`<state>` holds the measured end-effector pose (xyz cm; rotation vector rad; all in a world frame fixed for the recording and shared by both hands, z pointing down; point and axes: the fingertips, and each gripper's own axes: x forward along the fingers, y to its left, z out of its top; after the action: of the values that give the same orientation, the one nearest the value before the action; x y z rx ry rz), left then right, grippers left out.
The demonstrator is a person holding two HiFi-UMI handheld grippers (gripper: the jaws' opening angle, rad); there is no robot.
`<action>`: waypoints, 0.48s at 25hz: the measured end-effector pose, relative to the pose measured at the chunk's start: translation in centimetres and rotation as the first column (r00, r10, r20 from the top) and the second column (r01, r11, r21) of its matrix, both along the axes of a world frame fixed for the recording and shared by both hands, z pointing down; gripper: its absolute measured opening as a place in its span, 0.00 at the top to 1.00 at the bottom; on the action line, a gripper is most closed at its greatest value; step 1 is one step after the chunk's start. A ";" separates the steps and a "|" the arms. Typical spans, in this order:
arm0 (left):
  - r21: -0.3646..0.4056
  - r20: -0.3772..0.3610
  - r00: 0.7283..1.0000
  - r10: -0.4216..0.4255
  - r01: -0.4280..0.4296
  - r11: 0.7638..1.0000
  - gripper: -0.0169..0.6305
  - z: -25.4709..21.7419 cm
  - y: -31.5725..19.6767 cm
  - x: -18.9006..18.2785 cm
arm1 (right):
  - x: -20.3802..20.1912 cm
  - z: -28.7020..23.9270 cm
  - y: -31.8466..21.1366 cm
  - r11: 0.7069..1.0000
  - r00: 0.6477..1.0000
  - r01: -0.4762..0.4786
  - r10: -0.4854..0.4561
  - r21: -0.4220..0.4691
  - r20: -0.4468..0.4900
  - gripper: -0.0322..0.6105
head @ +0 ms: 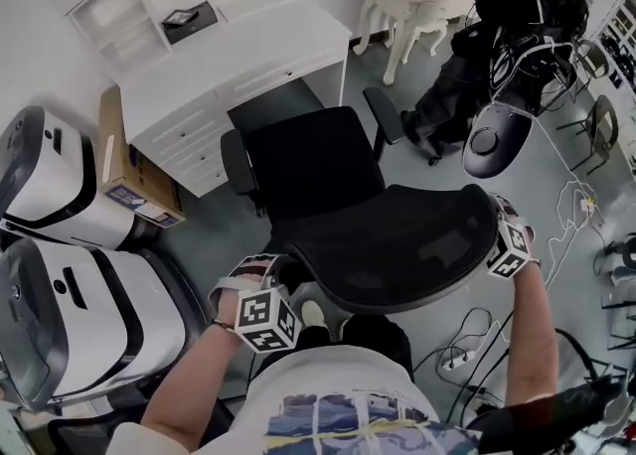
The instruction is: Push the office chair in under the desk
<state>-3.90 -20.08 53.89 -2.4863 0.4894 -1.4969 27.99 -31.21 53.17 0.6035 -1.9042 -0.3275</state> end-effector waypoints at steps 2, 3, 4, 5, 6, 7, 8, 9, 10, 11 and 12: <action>0.004 -0.001 1.000 -0.012 0.012 1.000 0.80 0.0 -1.2 0.4 | 0.1 0.1 -1.6 1.000 1.000 0.008 -0.008 -0.008 -0.004 0.53; 0.004 -0.003 1.000 -0.017 0.017 1.000 0.80 0.1 -1.7 0.6 | 0.2 0.1 -2.2 1.000 1.000 0.016 -0.016 -0.014 -0.004 0.53; 0.004 -0.004 1.000 -0.021 0.021 1.000 0.80 0.1 -2.2 0.9 | 0.3 0.1 -2.9 1.000 1.000 0.024 -0.024 -0.017 -0.002 0.53; 0.006 -0.005 1.000 -0.024 0.025 1.000 0.80 0.1 -2.8 1.0 | 0.5 0.0 -3.7 0.999 1.000 0.030 -0.030 -0.014 0.001 0.53; 0.010 -0.004 1.000 -0.029 0.029 1.000 0.80 0.1 -3.4 1.1 | 0.5 0.0 -4.4 0.999 0.999 0.035 -0.035 -0.010 0.005 0.53; 0.013 -0.002 0.999 -0.034 0.034 0.999 0.80 0.1 -4.0 1.2 | 0.6 0.0 -5.1 0.999 0.999 0.040 -0.040 -0.006 0.009 0.53; 0.013 0.000 0.999 -0.040 0.040 0.999 0.80 0.3 -4.6 1.3 | 0.5 0.1 -5.9 0.999 0.999 0.047 -0.047 -0.004 0.014 0.53; 0.010 0.001 0.999 -0.047 0.047 0.999 0.80 0.4 -5.2 1.3 | 0.5 0.2 -6.6 0.998 0.998 0.057 -0.057 -0.005 0.017 0.53; 0.006 0.001 0.999 -0.054 0.054 0.999 0.80 0.5 -5.7 1.3 | 0.4 0.3 -7.3 0.998 0.997 0.069 -0.069 -0.006 0.020 0.53; 0.003 0.002 0.998 -0.061 0.061 0.998 0.80 0.5 -6.2 1.4 | 0.4 0.4 -8.1 0.997 0.996 0.082 -0.082 -0.007 0.023 0.53; 0.002 0.003 0.998 -0.068 0.068 0.998 0.80 0.5 -6.7 1.4 | 0.3 0.4 -8.8 0.996 0.995 0.094 -0.094 -0.007 0.025 0.53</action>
<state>-2.52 -26.78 54.37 -2.4893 0.5807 -1.5236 28.33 -39.99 53.56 0.5149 -1.9608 -0.3738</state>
